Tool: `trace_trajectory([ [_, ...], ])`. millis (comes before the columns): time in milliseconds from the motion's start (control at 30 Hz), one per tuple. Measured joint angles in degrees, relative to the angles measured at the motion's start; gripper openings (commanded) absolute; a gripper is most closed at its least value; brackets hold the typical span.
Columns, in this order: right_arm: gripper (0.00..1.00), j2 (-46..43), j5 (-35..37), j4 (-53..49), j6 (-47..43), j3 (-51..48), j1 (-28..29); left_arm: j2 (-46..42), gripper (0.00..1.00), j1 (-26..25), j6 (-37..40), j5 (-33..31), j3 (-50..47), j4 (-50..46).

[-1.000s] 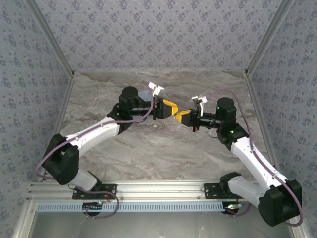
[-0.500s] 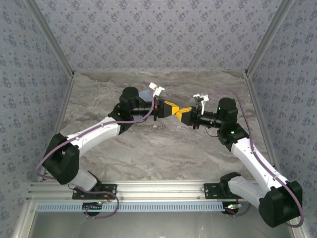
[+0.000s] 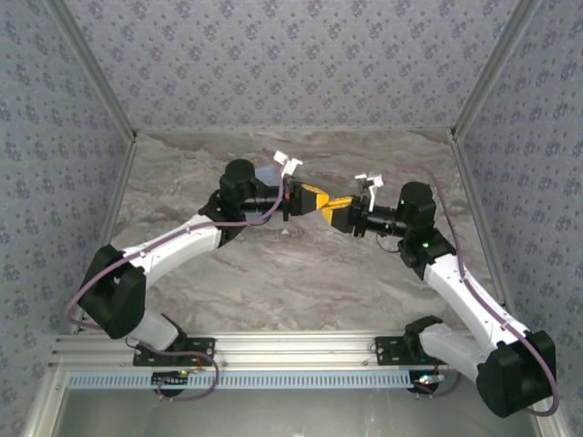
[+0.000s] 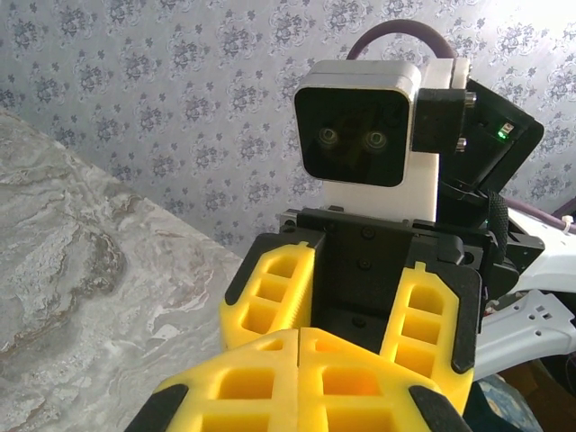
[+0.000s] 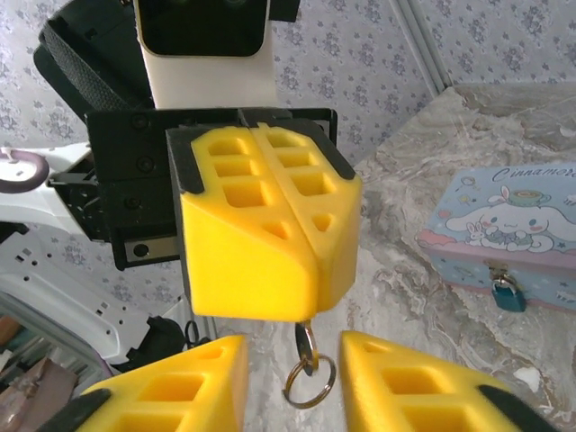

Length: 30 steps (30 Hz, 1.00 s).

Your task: Unlock the padlock with the key

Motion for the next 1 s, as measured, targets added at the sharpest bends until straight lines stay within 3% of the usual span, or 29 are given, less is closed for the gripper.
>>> trace_trajectory([
  [133,0.4,-0.02,0.5,0.04,-0.09,-0.04,0.0,0.0,0.0,0.0,0.22,-0.17,0.0,-0.04],
  [833,0.0,1.38,2.23,0.0,0.31,-0.02,0.11,-0.02,0.0,0.09,1.09,-2.03,0.0,-1.95],
  [1000,0.0,1.57,2.89,-0.28,0.28,-0.02,0.11,-0.28,0.01,0.11,1.53,-2.86,-0.02,-2.95],
])
